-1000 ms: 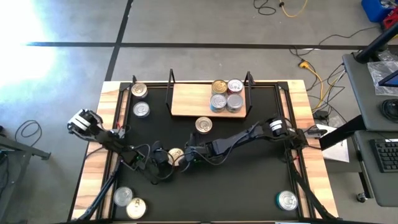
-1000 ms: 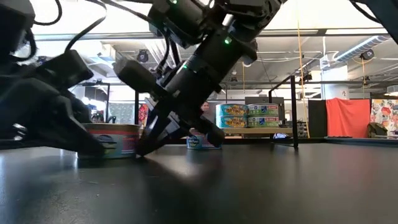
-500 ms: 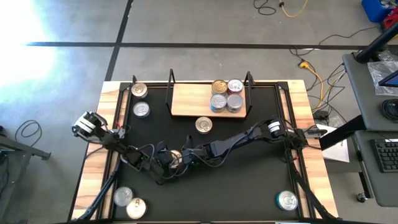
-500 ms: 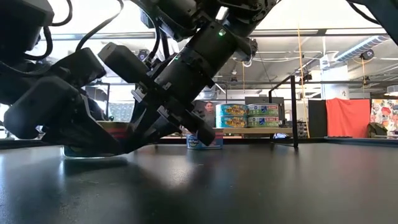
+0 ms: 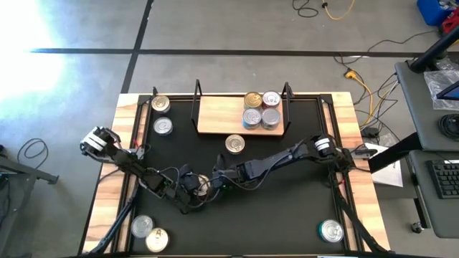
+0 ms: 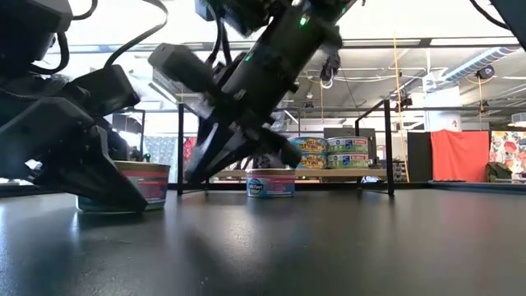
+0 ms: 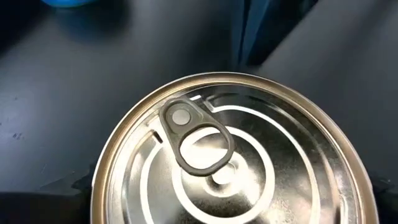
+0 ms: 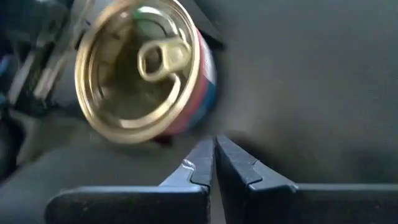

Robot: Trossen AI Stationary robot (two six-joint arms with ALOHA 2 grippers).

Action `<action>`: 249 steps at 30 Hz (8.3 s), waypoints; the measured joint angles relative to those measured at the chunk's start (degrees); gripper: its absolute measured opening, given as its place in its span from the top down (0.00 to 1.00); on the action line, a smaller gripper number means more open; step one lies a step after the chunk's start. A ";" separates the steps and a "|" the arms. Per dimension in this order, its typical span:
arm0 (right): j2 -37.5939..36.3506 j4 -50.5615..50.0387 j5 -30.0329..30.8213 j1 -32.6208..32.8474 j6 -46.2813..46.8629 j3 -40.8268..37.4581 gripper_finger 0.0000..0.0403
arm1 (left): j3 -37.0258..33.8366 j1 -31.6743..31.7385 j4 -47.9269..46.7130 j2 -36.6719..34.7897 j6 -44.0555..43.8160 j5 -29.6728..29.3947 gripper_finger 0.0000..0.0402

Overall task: Stack canned seafood by type on shelf
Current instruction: Put the blue-pink tuna can on the shelf

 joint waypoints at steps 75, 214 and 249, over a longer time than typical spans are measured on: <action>-23.97 -38.12 13.23 8.82 6.30 -0.07 0.98 | 27.56 34.14 -36.38 -19.04 27.20 17.76 0.09; -41.55 -55.43 7.10 9.41 1.05 -0.09 0.92 | 56.02 53.80 -49.89 18.97 35.71 35.59 0.01; -48.67 -51.66 4.27 4.60 -4.79 -0.07 0.98 | 64.14 57.67 -55.02 21.00 42.67 40.33 0.00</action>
